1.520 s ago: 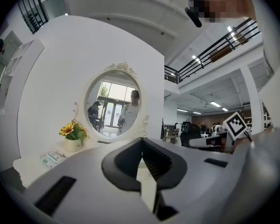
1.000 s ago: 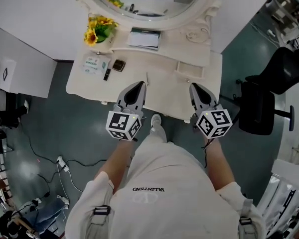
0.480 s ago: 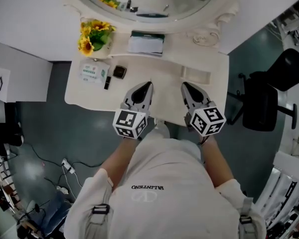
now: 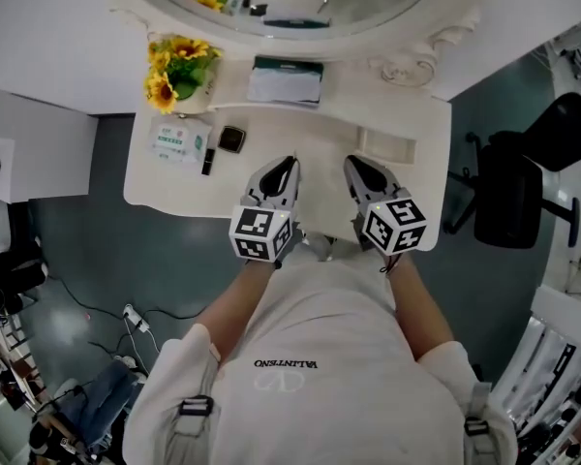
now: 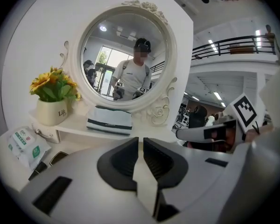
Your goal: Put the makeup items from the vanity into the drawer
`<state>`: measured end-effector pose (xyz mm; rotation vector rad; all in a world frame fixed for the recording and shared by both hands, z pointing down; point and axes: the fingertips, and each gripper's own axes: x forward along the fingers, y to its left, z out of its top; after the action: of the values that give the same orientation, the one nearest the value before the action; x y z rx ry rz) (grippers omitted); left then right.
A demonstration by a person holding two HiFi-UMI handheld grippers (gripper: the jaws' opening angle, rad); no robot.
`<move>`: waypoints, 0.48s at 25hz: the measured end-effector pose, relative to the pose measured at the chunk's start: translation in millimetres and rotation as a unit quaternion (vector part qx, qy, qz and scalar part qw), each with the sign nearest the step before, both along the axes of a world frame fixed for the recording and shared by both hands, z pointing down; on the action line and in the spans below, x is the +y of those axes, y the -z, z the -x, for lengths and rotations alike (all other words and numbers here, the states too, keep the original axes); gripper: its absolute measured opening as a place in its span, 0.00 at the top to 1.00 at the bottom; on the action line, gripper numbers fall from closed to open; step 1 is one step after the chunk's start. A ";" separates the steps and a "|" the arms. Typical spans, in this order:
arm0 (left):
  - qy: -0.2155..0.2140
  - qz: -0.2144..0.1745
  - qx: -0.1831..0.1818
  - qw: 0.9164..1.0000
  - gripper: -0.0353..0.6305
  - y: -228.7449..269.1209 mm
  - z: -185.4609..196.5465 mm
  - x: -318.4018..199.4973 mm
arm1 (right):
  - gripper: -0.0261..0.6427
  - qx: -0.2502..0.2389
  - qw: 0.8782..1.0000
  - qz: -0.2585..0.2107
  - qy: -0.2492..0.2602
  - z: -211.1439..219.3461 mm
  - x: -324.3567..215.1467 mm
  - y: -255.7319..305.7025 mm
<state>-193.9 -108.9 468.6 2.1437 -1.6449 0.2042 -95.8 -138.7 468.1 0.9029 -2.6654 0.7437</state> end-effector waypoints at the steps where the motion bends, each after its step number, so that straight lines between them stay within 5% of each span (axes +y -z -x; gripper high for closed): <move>1: 0.000 0.007 0.001 1.000 0.90 -5.5 -1.5 -0.6 | 0.94 0.001 1.000 0.005 0.003 1.7 -0.4 -3.7; 7: 0.016 0.046 0.011 0.999 0.50 -35.4 -9.2 -5.0 | 0.94 0.010 0.999 0.036 0.016 7.7 -6.9 -28.4; 12: 0.031 0.087 -0.017 0.996 0.38 -66.9 -7.8 -3.4 | 0.94 0.022 0.998 0.063 0.020 10.5 -13.4 -56.6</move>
<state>-186.0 -112.3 535.5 1.9677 -1.6455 0.3545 -106.3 -152.1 524.7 0.8217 -2.5573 0.8620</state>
